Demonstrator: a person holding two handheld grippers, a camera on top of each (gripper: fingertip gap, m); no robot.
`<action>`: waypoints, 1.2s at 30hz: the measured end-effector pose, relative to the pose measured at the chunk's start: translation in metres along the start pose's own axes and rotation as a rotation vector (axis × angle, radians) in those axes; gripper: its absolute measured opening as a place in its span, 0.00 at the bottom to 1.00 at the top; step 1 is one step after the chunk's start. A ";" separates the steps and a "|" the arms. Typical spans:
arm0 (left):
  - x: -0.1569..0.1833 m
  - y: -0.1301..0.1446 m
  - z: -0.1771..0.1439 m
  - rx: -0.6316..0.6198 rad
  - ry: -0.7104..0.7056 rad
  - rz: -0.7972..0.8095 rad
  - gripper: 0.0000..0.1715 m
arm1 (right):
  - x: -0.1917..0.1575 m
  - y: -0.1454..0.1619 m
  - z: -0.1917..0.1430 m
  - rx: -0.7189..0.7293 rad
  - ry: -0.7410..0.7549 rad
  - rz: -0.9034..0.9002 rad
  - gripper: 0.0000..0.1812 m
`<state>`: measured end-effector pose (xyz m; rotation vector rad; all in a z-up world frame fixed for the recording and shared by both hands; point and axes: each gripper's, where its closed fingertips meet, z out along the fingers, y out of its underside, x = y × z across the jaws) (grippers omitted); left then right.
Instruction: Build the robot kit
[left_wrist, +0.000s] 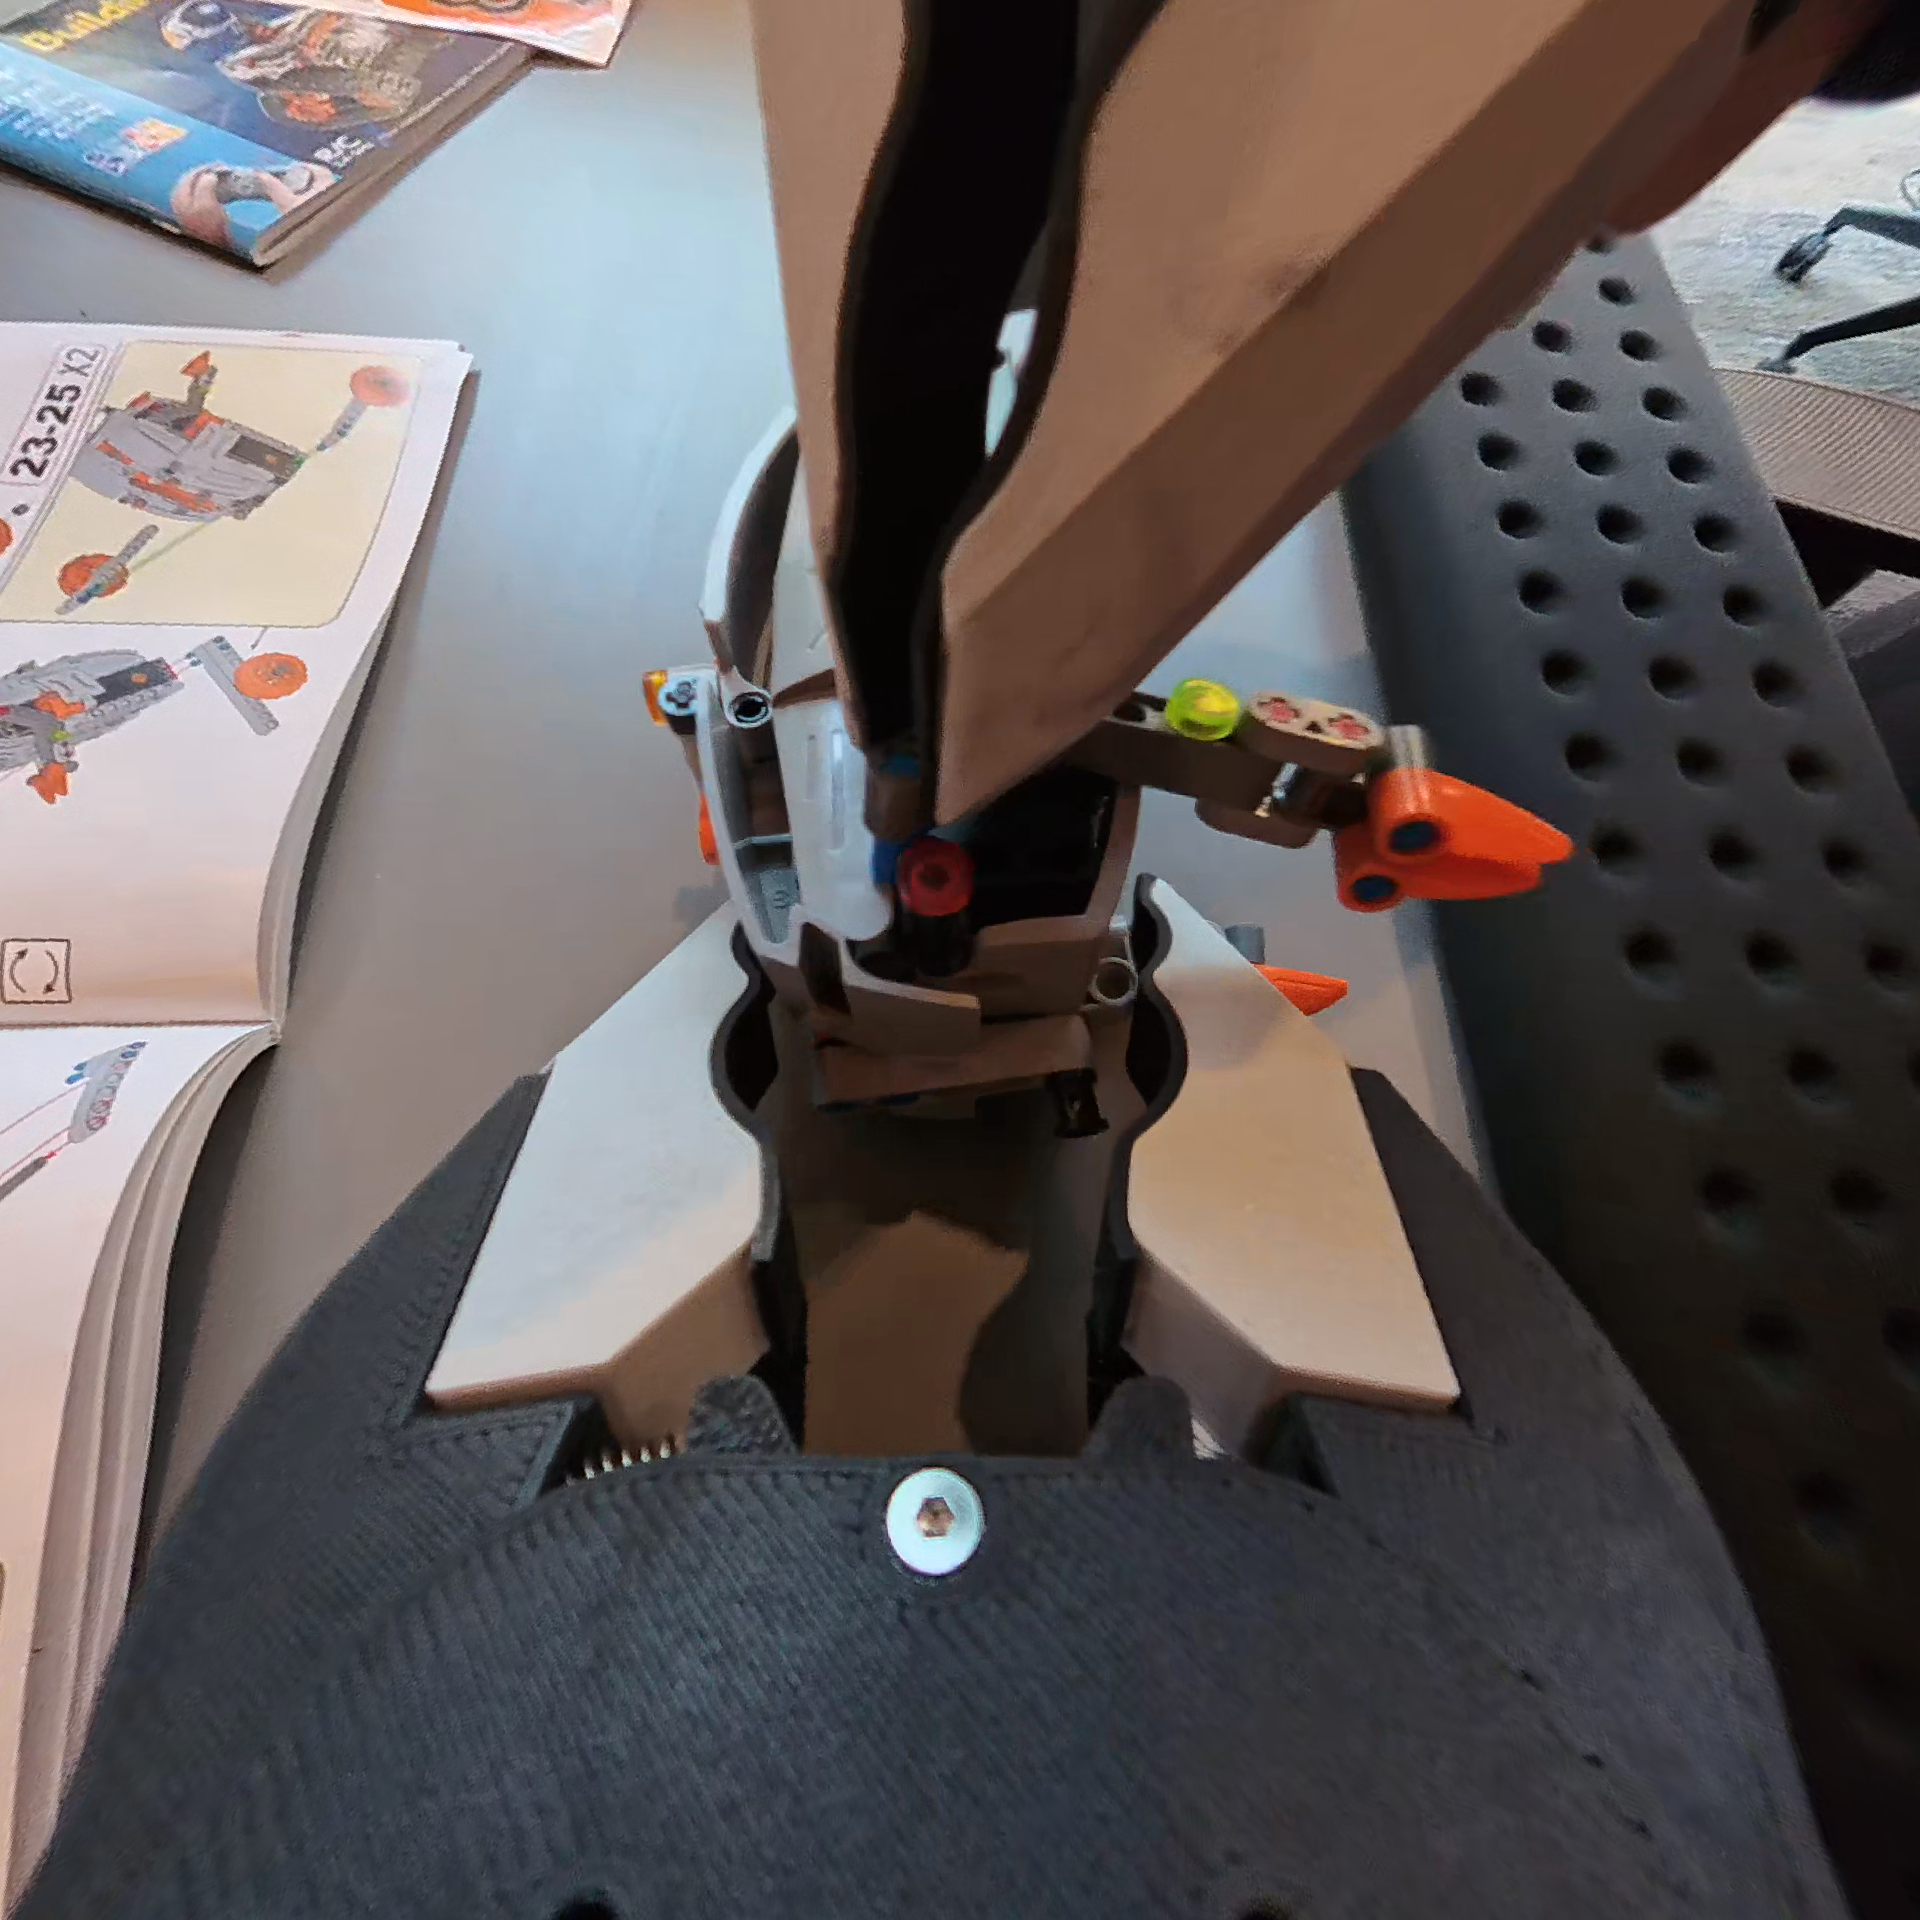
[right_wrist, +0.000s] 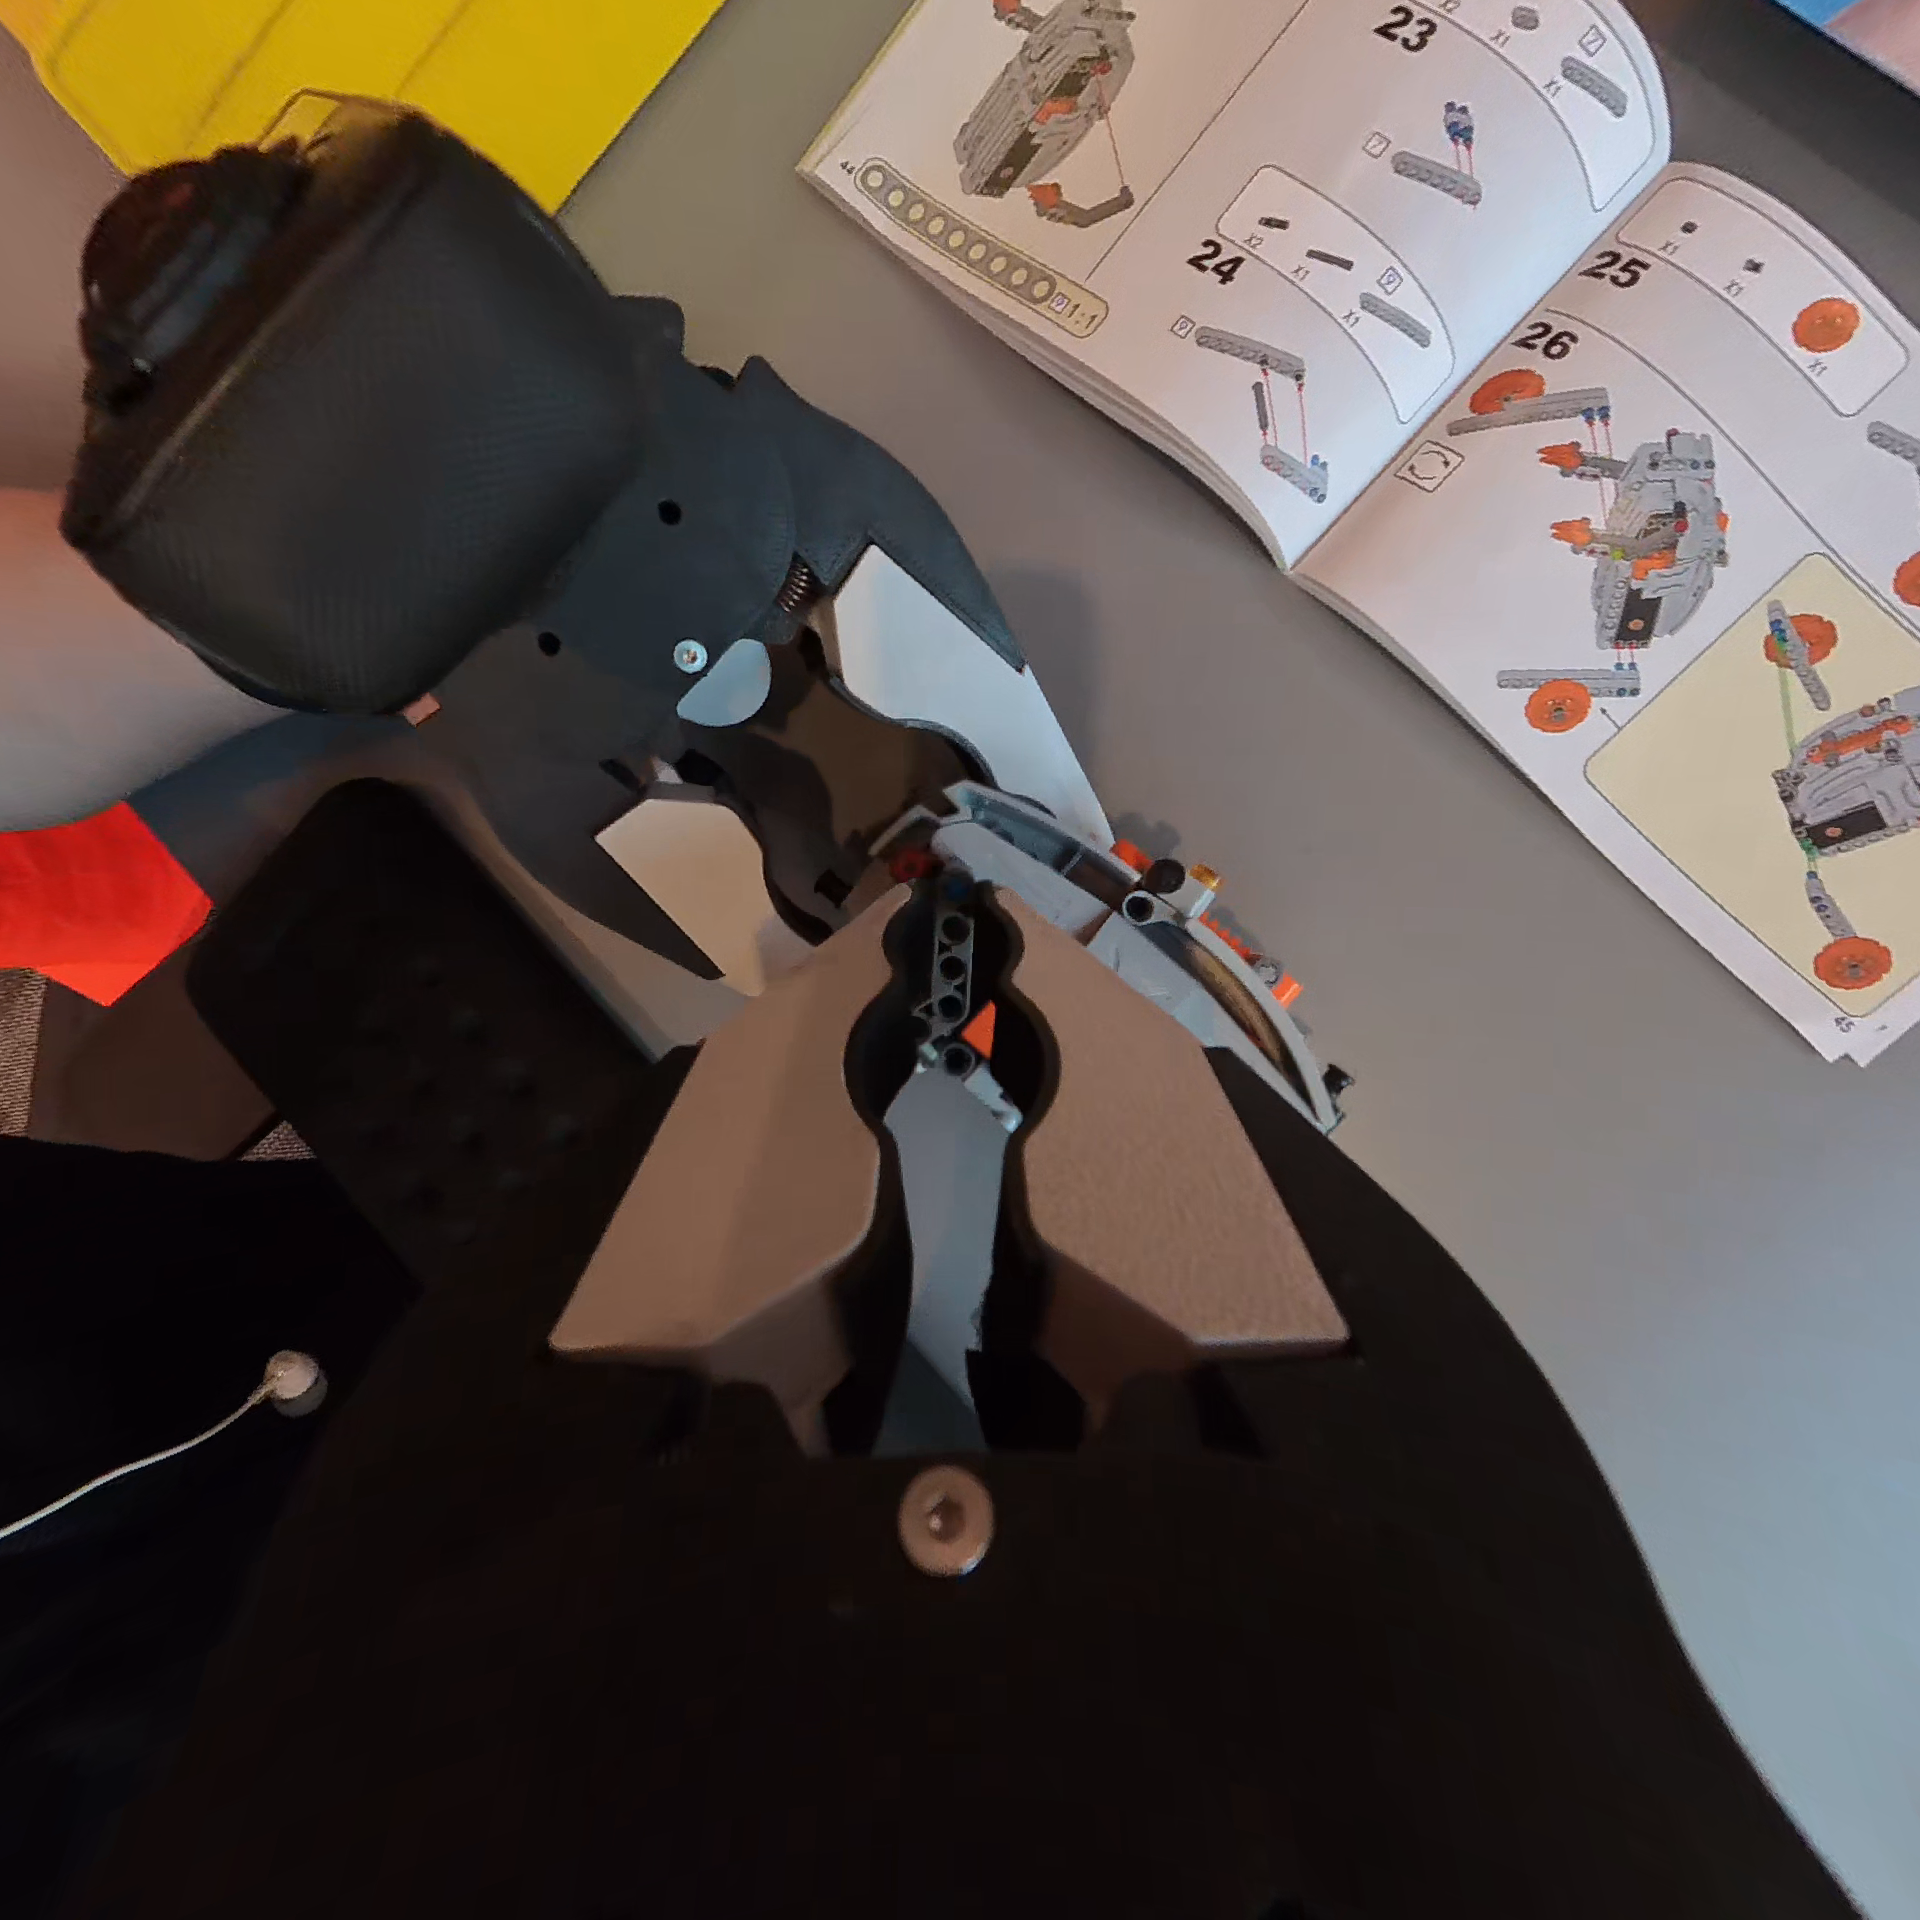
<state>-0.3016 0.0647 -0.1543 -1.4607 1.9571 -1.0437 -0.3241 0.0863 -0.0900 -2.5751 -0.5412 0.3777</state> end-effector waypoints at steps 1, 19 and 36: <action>0.002 -0.001 -0.001 0.008 0.013 0.001 0.38 | 0.000 0.000 0.000 -0.004 0.008 0.000 0.03; 0.002 0.002 -0.008 0.003 0.036 0.007 0.40 | -0.004 0.005 -0.001 0.027 0.005 0.004 0.03; -0.003 -0.018 -0.013 0.139 0.033 -0.031 0.40 | -0.004 0.003 0.000 0.102 0.055 -0.145 0.03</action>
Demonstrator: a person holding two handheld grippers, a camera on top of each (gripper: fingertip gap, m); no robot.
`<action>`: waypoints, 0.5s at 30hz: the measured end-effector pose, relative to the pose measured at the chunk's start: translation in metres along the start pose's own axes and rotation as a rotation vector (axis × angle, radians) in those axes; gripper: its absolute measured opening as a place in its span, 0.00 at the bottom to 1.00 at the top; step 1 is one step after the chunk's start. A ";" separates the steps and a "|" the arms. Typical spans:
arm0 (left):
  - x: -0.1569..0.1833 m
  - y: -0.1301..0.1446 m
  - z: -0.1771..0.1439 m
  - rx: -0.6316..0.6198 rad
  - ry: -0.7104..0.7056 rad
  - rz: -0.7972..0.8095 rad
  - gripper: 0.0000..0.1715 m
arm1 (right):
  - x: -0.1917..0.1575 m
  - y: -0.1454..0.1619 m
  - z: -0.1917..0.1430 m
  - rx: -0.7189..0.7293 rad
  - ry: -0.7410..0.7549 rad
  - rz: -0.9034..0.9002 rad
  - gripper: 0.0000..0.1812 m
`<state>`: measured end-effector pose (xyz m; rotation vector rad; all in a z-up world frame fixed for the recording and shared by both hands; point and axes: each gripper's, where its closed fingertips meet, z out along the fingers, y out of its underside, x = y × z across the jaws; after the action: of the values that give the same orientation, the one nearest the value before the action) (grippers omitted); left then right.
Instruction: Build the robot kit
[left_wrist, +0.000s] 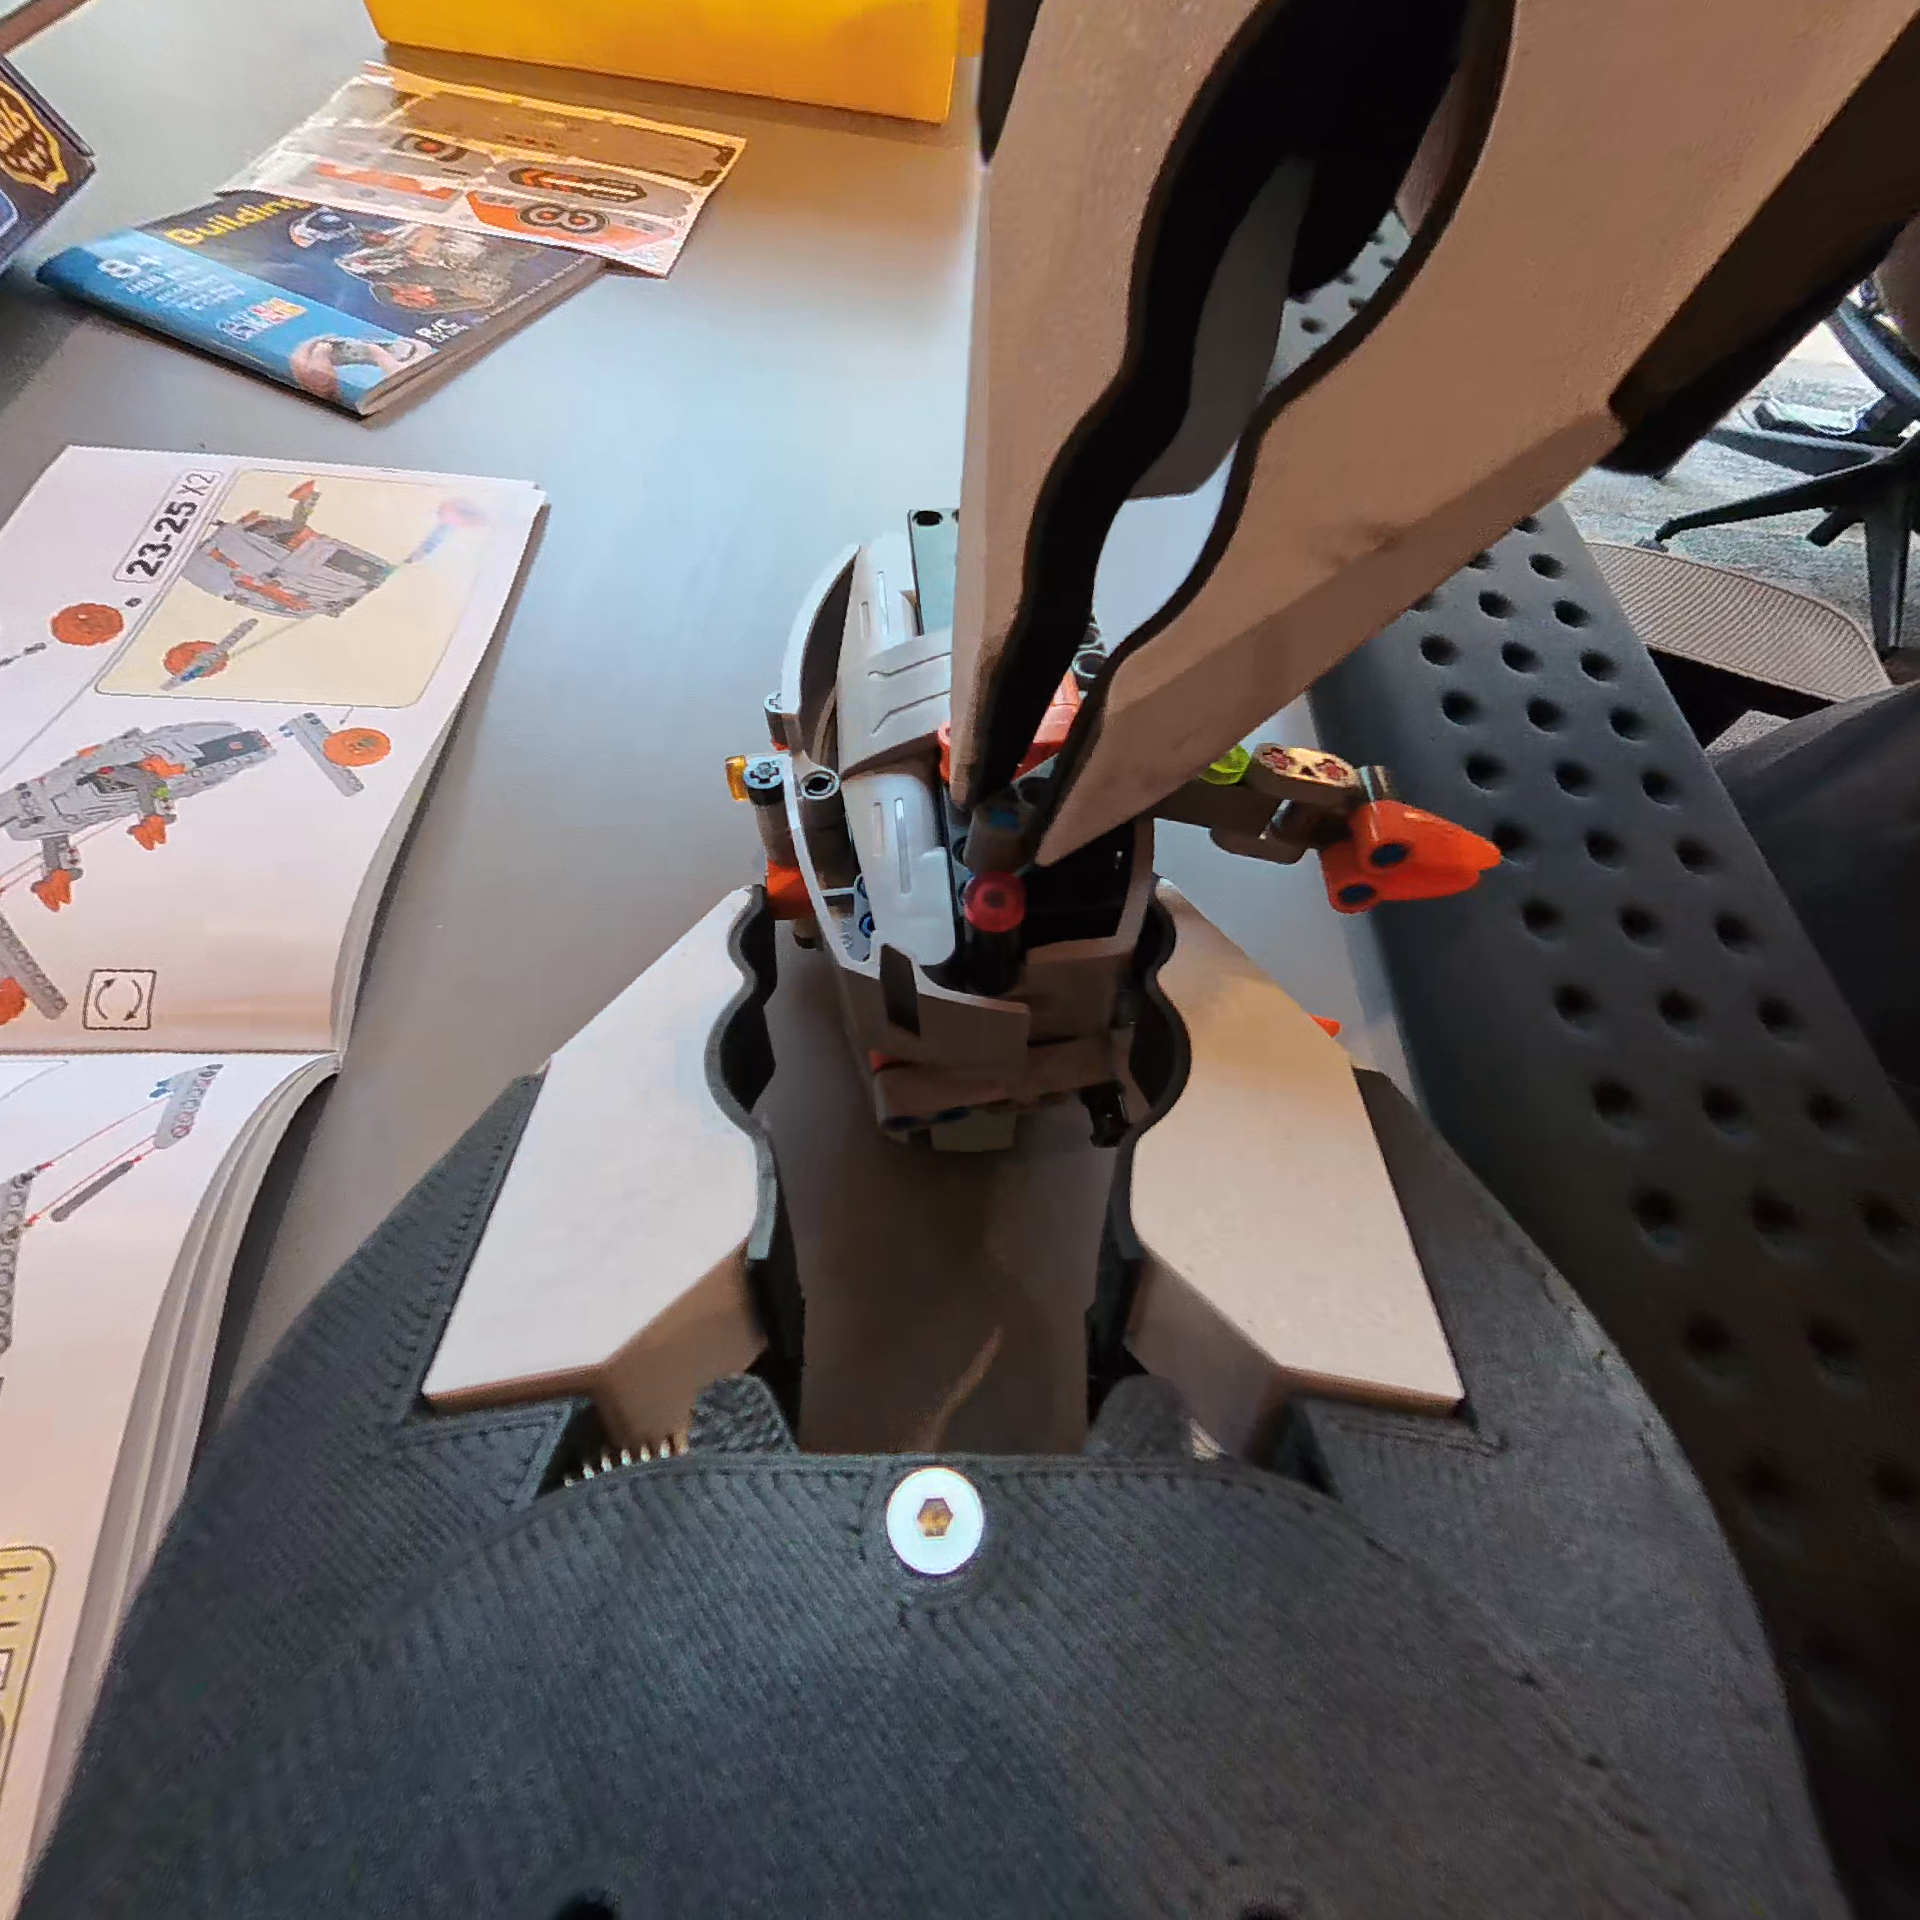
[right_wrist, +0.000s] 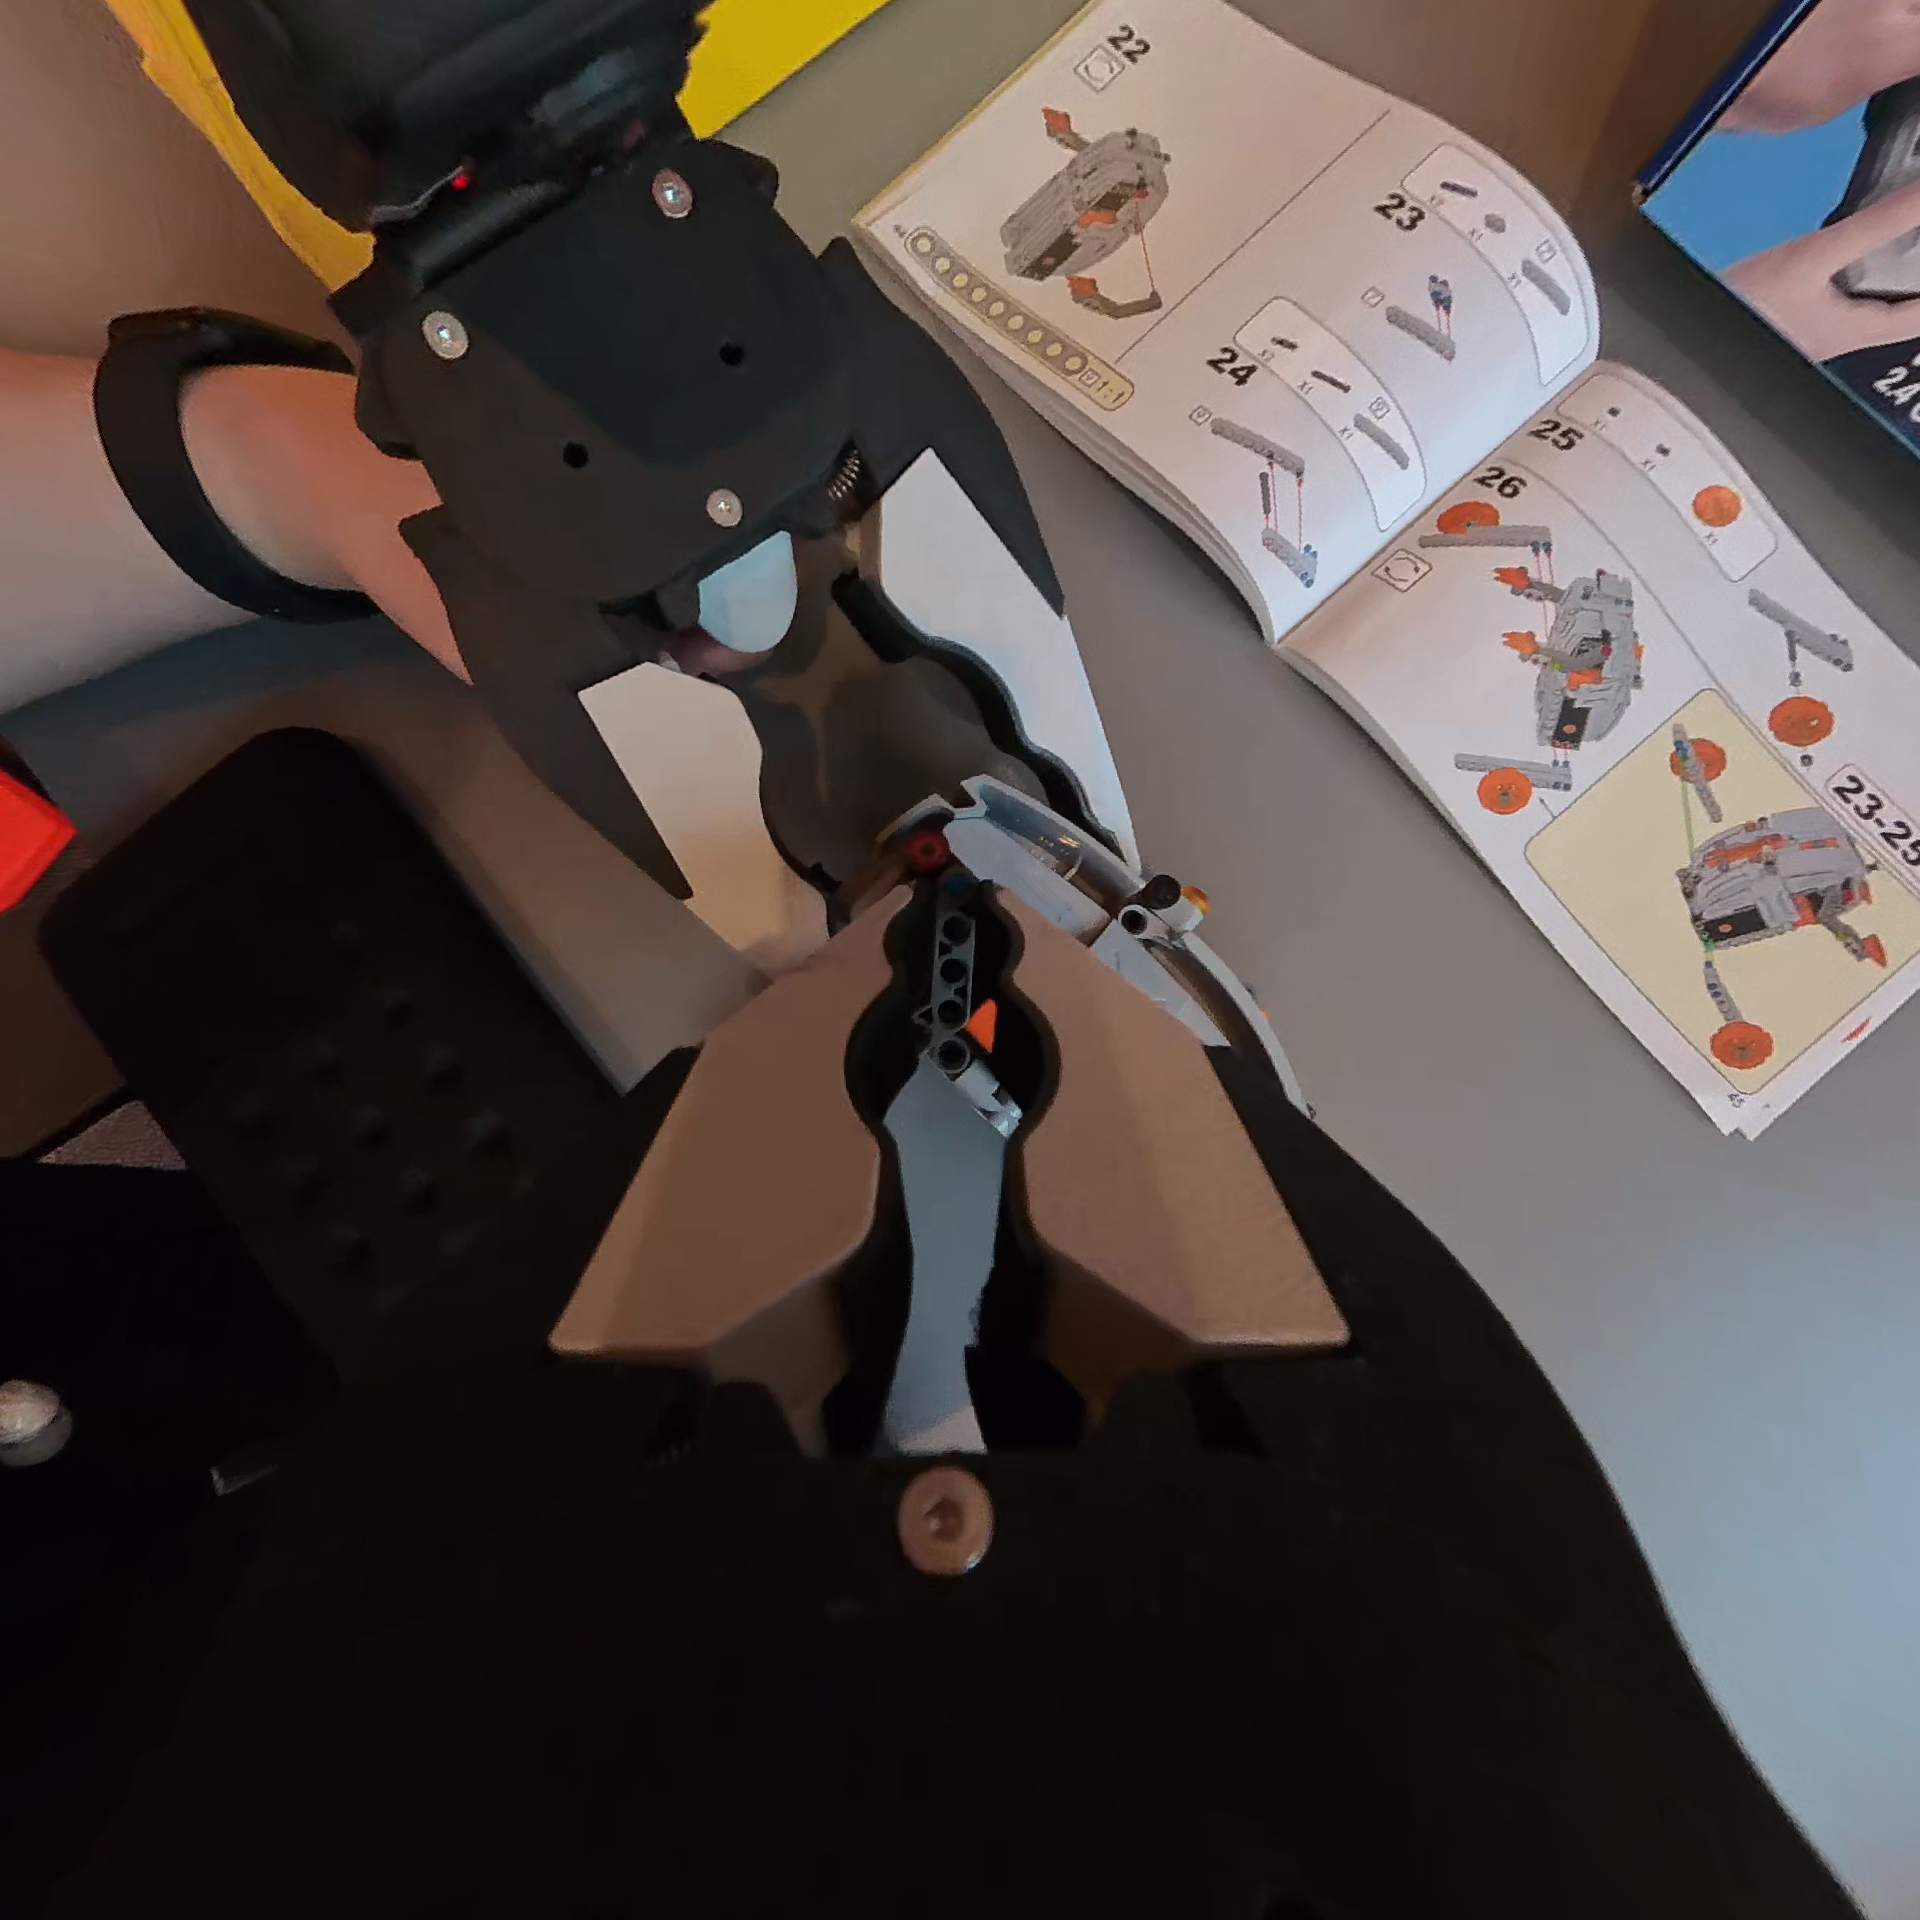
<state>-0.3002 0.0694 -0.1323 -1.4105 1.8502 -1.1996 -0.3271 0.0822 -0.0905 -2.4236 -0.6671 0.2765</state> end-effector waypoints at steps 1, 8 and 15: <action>0.000 0.000 0.000 0.000 -0.001 0.001 0.40 | 0.000 0.000 0.000 0.009 0.002 -0.001 0.03; 0.000 0.000 0.000 0.001 -0.003 0.003 0.40 | -0.001 0.001 -0.001 0.037 -0.004 -0.003 0.03; 0.000 0.000 0.001 0.000 0.001 -0.005 0.39 | 0.001 0.002 0.000 -0.136 -0.002 -0.043 0.03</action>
<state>-0.2991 0.0689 -0.1326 -1.4160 1.8479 -1.2027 -0.3253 0.0814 -0.0922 -2.5342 -0.7599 0.2232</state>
